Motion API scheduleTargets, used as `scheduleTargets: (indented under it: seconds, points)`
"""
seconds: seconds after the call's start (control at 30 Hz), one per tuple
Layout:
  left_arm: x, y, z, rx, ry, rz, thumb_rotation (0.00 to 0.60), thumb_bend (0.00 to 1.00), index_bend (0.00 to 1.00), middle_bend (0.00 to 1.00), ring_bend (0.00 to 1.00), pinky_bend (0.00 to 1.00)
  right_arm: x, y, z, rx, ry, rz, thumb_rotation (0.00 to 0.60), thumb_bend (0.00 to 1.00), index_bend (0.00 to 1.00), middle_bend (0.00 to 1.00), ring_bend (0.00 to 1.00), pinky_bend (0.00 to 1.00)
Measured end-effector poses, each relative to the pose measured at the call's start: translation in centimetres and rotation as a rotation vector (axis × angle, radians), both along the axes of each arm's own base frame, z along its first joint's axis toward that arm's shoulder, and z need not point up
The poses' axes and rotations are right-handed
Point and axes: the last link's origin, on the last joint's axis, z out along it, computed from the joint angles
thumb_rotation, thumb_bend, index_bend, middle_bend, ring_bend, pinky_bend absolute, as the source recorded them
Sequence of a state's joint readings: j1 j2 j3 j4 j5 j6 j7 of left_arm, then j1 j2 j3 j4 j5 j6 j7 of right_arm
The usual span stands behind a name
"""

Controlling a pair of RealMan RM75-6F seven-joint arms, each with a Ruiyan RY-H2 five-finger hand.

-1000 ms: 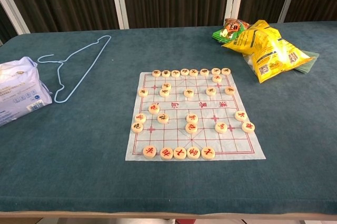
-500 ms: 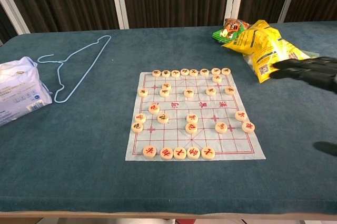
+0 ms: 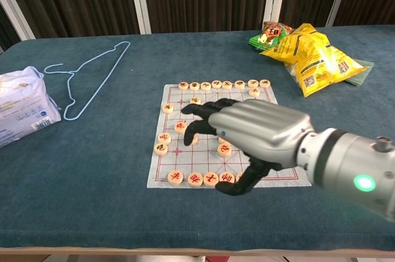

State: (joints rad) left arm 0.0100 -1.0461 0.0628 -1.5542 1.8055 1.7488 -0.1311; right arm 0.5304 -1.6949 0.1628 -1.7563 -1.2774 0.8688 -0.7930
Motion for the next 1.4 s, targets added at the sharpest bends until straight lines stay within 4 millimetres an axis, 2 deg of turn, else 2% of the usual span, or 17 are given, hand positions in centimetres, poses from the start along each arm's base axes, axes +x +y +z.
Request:
scheduleTargets:
  seconds: [0.17, 0.4, 0.63, 1.4]
  points:
    - [0.0, -0.1, 0.0, 0.000, 0.000, -0.003, 0.600, 0.43, 0.00, 0.00, 0.00, 0.06, 1.4, -0.8, -2.2, 0.003, 0.018, 0.006, 0.600, 0.43, 0.42, 0.00, 0.00, 0.00]
    - [0.0, -0.3, 0.4, 0.008, -0.010, -0.008, 0.600, 0.43, 0.00, 0.00, 0.00, 0.06, 1.6, -1.5, -3.9, -0.022, 0.057, -0.001, 0.600, 0.45, 0.47, 0.00, 0.00, 0.00]
    - [0.0, -0.5, 0.3, 0.003, -0.009, -0.011, 0.600, 0.43, 0.00, 0.00, 0.00, 0.06, 0.9, -1.8, -4.4, -0.039, 0.102, -0.020, 0.600, 0.45, 0.48, 0.00, 0.00, 0.00]
    - [0.0, -0.6, 0.4, 0.002, -0.006, -0.013, 0.600, 0.43, 0.00, 0.00, 0.00, 0.06, 0.8, -1.7, -5.2, -0.042, 0.122, -0.021, 0.600, 0.45, 0.56, 0.00, 0.00, 0.00]
